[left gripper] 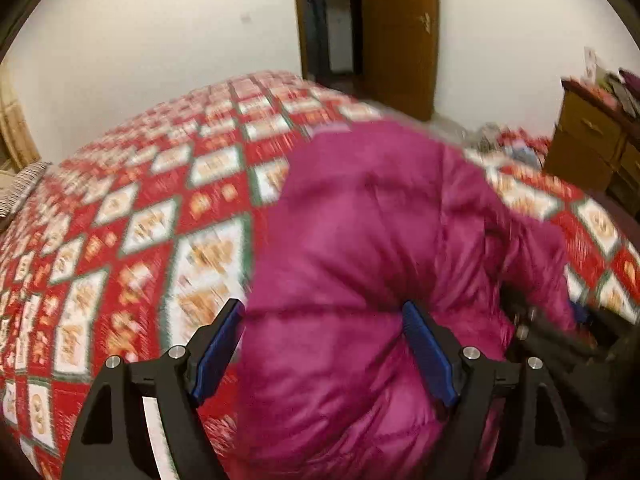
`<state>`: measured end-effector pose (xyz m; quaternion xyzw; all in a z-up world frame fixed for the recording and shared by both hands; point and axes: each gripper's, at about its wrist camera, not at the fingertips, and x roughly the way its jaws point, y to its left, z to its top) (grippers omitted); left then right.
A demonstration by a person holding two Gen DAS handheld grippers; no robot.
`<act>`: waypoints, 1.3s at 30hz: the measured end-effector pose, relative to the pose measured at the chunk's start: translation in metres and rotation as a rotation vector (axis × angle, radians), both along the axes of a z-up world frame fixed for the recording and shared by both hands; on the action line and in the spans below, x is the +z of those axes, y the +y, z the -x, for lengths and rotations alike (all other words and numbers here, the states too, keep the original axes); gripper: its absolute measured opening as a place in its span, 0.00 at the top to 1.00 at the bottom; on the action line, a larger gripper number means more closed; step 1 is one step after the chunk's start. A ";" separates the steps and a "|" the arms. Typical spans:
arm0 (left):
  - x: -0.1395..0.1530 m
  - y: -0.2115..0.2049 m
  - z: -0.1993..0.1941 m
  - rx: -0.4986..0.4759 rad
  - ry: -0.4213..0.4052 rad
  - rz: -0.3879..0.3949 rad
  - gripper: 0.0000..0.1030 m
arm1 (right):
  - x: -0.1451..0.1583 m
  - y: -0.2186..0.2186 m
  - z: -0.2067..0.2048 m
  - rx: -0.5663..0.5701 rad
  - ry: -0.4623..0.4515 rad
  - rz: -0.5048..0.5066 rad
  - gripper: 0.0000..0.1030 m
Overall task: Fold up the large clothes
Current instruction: 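Lower the folded jacket onto the quilt and open both tools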
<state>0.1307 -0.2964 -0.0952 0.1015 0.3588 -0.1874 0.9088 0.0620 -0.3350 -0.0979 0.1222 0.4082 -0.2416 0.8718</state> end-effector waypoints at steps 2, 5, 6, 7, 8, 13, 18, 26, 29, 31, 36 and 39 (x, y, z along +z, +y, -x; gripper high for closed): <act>0.009 -0.006 -0.006 0.009 -0.047 -0.016 0.21 | -0.001 0.000 0.000 -0.005 -0.006 -0.001 0.52; 0.002 -0.022 -0.027 0.013 -0.022 -0.081 0.21 | -0.002 0.002 -0.003 -0.014 -0.008 0.011 0.52; -0.004 -0.027 -0.033 0.015 -0.006 -0.092 0.21 | -0.002 0.004 -0.003 -0.019 -0.011 0.016 0.52; -0.012 -0.030 -0.039 0.016 0.011 -0.095 0.21 | -0.003 0.005 -0.002 -0.025 -0.014 0.018 0.52; -0.018 -0.032 -0.042 0.018 0.017 -0.098 0.20 | -0.004 0.005 -0.002 -0.031 -0.019 0.017 0.52; -0.032 -0.037 -0.048 0.025 -0.002 -0.112 0.19 | -0.008 0.006 -0.008 -0.056 -0.046 0.016 0.46; -0.034 -0.040 -0.047 0.029 -0.004 -0.123 0.19 | -0.011 0.008 -0.011 -0.070 -0.068 0.039 0.45; -0.018 -0.014 -0.019 -0.070 0.060 -0.114 0.19 | -0.003 0.014 -0.002 -0.042 -0.042 0.070 0.40; -0.010 0.000 -0.003 -0.080 0.075 -0.095 0.19 | 0.008 0.013 0.013 -0.021 -0.038 0.033 0.31; -0.006 0.006 0.006 -0.082 0.079 -0.092 0.19 | 0.018 0.015 0.031 -0.050 -0.050 0.027 0.20; 0.007 0.018 0.033 -0.100 0.068 -0.099 0.19 | 0.030 0.026 0.071 -0.078 -0.071 -0.005 0.19; 0.011 0.026 0.047 -0.121 0.068 -0.107 0.19 | 0.033 0.034 0.089 -0.097 -0.069 -0.023 0.19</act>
